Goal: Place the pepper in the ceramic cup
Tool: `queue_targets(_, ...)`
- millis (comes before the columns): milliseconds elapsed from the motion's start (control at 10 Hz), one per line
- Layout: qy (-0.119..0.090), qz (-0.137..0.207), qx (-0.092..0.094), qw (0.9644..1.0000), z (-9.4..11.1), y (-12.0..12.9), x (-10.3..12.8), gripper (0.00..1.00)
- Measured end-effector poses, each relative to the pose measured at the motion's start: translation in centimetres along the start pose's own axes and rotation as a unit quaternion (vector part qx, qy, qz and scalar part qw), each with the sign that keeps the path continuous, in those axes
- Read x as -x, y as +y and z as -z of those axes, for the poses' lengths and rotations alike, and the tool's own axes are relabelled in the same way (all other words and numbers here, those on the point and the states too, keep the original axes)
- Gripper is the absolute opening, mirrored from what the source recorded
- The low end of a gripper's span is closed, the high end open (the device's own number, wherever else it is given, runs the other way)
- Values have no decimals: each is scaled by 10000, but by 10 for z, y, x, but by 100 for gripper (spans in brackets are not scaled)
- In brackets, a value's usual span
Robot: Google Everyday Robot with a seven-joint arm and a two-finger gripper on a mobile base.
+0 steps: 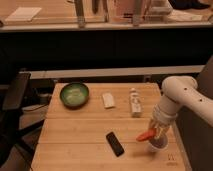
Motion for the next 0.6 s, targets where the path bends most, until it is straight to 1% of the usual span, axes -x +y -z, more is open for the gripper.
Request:
queue_targets(200, -7, -32, -2, 10000, -1, 0, -1, 70)
queue_targets(500, -16, -35, -1, 10000, -2, 0, -1, 79)
queue_targets(600, -18, -43, -1, 10000, -3, 0, -2, 80)
